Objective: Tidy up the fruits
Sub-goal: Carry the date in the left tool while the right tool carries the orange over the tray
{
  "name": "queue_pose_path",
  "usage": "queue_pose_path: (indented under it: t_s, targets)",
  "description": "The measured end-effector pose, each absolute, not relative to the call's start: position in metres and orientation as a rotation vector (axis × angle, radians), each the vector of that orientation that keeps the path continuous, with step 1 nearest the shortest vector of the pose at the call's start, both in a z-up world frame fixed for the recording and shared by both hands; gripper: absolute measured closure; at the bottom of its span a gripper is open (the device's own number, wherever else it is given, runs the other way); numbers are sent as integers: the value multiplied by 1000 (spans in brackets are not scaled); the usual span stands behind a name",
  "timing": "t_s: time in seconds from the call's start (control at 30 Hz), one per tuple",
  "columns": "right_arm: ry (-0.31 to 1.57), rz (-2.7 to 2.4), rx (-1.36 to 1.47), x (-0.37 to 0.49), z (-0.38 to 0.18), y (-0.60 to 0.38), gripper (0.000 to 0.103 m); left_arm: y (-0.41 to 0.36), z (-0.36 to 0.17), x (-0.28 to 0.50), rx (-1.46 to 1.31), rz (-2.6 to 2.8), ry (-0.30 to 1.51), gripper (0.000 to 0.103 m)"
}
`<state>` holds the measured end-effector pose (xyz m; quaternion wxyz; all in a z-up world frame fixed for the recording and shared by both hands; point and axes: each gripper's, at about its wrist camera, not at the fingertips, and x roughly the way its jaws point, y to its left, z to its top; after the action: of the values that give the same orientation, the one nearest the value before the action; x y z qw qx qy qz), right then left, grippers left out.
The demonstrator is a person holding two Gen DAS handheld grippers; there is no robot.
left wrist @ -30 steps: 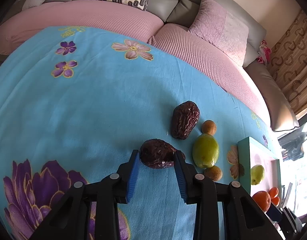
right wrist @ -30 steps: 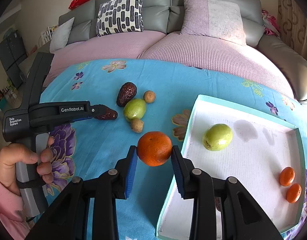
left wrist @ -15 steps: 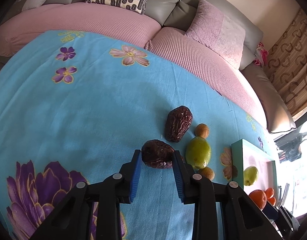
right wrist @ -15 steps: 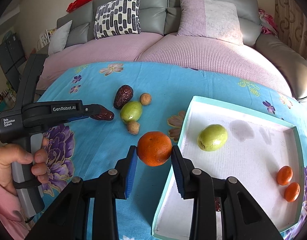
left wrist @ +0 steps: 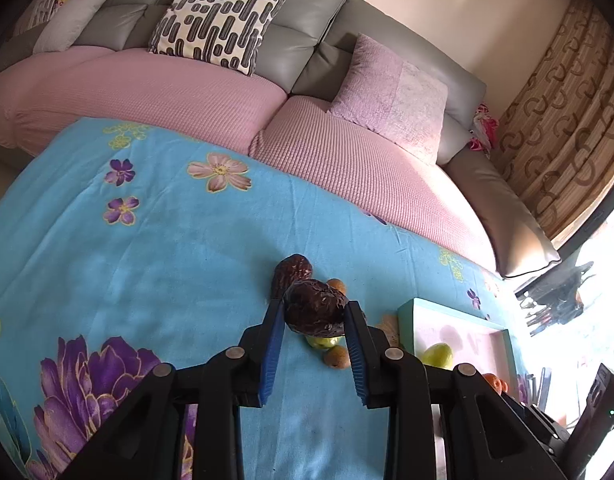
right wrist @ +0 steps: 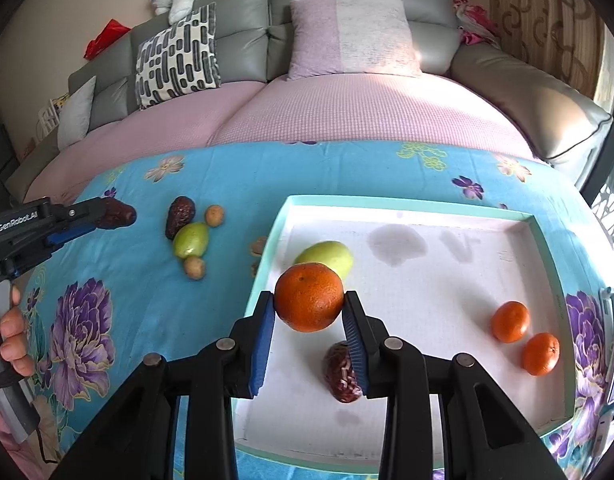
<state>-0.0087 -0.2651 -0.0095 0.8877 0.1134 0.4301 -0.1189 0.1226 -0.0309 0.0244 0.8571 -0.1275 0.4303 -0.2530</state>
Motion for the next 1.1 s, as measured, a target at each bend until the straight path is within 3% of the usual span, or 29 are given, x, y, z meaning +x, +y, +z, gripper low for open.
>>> queue_pose_path:
  t_s: [0.57,1.1]
  targets:
    - [845,-509,404,-91,11,-360,67,-140,33,35,-39,-815,939,71]
    - [947,-472,440,-84,-17,-367,67,-172,1,20,101,-789,985,71]
